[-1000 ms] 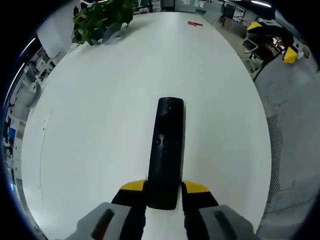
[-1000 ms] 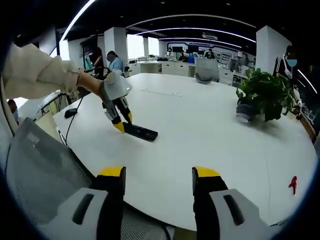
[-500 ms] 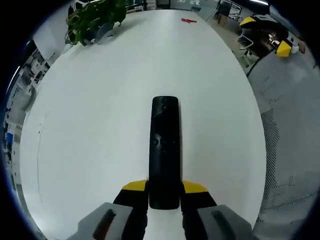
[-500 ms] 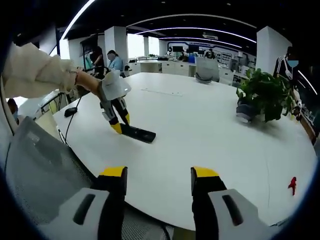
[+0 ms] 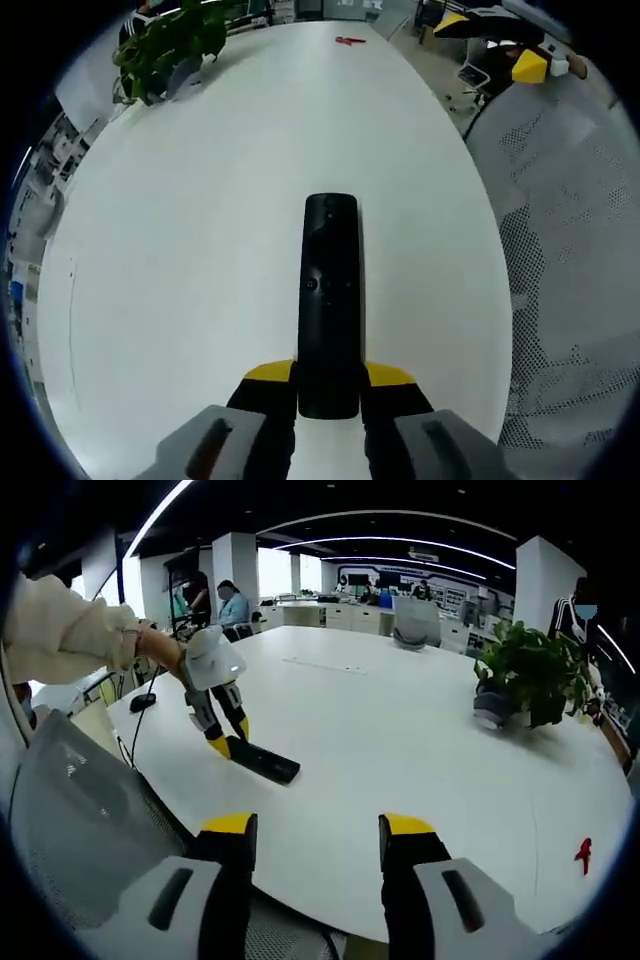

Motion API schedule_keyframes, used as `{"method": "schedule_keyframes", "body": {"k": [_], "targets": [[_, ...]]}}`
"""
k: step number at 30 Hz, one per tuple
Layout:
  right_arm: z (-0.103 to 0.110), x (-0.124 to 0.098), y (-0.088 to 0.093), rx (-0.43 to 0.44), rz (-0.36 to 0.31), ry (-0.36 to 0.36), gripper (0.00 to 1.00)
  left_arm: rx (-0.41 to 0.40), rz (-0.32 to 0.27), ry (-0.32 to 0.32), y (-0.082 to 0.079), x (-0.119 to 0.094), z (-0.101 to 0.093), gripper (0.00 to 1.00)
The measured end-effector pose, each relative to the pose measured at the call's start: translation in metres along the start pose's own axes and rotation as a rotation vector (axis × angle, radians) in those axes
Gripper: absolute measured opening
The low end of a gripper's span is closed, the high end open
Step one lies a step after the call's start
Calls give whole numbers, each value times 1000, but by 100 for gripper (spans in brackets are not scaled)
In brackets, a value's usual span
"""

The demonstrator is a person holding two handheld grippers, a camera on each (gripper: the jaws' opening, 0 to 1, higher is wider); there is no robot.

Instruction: Press the specified remote control buttons in sequence, fully releasing each button before pressing the next.

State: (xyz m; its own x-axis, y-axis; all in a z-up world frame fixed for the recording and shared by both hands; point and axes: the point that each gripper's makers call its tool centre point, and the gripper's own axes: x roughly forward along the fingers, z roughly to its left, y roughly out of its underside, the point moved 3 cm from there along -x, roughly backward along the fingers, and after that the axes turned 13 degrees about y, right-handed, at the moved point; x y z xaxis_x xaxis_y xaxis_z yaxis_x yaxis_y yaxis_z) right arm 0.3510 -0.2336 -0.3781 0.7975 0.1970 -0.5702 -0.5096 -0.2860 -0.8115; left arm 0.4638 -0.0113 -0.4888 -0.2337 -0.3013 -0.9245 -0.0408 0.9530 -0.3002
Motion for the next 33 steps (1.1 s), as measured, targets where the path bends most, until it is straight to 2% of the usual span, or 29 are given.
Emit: {"method": "schedule_keyframes", "body": {"k": [10,13,26,33], "targets": [[4,0,1,-25,3,-13,50,-16,-38,-12,6,6,-28,24],[4,0,1,-30,3,-15,50,-19,-54,-37,6,8,-37,24],[9,1,3,-63,13,-33,48,-59,-123,-72,10,14,-63,24],[10,1,5,-87,21,-32,48,-119,-207,-98,12,18,-79,24]]}}
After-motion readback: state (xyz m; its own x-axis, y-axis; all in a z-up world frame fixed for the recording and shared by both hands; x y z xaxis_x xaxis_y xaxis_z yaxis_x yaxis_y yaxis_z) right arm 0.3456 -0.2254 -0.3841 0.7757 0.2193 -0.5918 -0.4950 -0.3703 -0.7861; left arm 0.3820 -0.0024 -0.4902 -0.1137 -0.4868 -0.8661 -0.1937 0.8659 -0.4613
